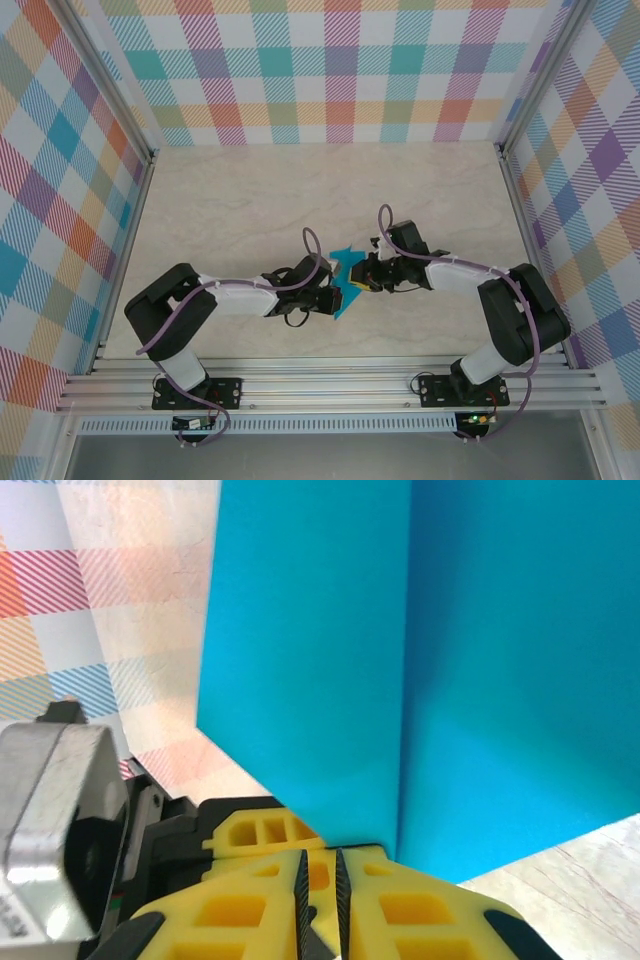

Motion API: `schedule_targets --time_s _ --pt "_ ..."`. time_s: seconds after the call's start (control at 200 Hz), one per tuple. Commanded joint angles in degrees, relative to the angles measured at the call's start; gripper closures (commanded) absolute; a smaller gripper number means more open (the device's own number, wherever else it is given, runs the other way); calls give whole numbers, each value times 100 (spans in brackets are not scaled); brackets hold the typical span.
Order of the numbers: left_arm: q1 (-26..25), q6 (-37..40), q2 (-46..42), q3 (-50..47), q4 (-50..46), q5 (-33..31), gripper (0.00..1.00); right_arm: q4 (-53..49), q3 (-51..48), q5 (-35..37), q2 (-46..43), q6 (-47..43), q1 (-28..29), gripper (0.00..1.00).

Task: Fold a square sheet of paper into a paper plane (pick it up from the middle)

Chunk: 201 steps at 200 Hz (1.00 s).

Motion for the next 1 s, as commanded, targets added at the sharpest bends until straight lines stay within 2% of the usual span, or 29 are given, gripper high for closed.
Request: schedule_targets --time_s 0.0,0.26,0.825,1.0 --pt "167 -179 126 -186 452 549 95 339 198 -253 142 82 10 83" --pt "335 -356 308 -264 744 965 95 640 414 -587 572 188 20 85" --pt "597 -546 272 -448 891 1303 94 620 782 -439 1356 135 21 86" --pt "614 -480 167 -377 578 1161 86 598 792 -354 1426 136 20 87"
